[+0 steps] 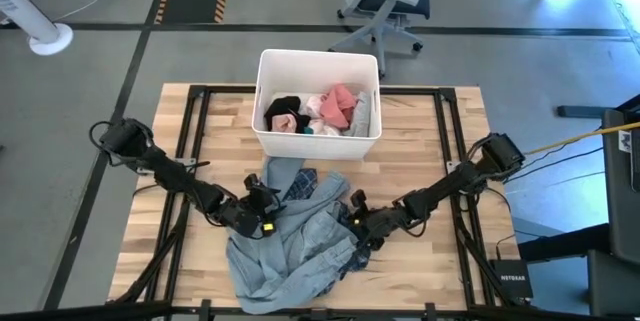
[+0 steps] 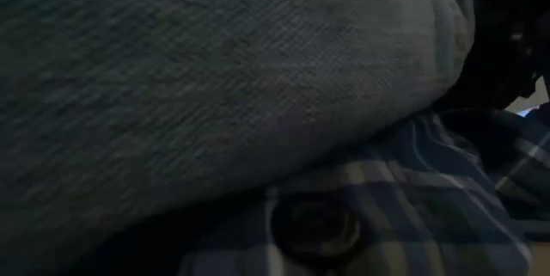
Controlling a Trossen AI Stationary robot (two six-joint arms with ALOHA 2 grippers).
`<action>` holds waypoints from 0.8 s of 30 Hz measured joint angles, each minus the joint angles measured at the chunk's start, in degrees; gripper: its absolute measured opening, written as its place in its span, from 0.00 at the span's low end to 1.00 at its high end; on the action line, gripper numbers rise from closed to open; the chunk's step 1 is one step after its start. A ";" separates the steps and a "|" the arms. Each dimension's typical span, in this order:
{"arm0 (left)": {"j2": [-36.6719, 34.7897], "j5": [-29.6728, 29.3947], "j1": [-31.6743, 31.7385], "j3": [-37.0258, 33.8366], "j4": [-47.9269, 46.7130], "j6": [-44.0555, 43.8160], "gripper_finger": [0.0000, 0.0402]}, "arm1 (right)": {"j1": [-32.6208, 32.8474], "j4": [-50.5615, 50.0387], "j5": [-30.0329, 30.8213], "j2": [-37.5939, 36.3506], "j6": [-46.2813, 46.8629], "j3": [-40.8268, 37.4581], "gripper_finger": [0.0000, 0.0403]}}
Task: Sort clothes
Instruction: Put the blue polo shirt into the white laundry bin
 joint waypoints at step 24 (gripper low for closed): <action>1.67 -0.25 -2.74 0.09 -21.73 -19.73 0.58 | 10.17 -27.70 9.40 -39.27 -7.90 4.42 0.06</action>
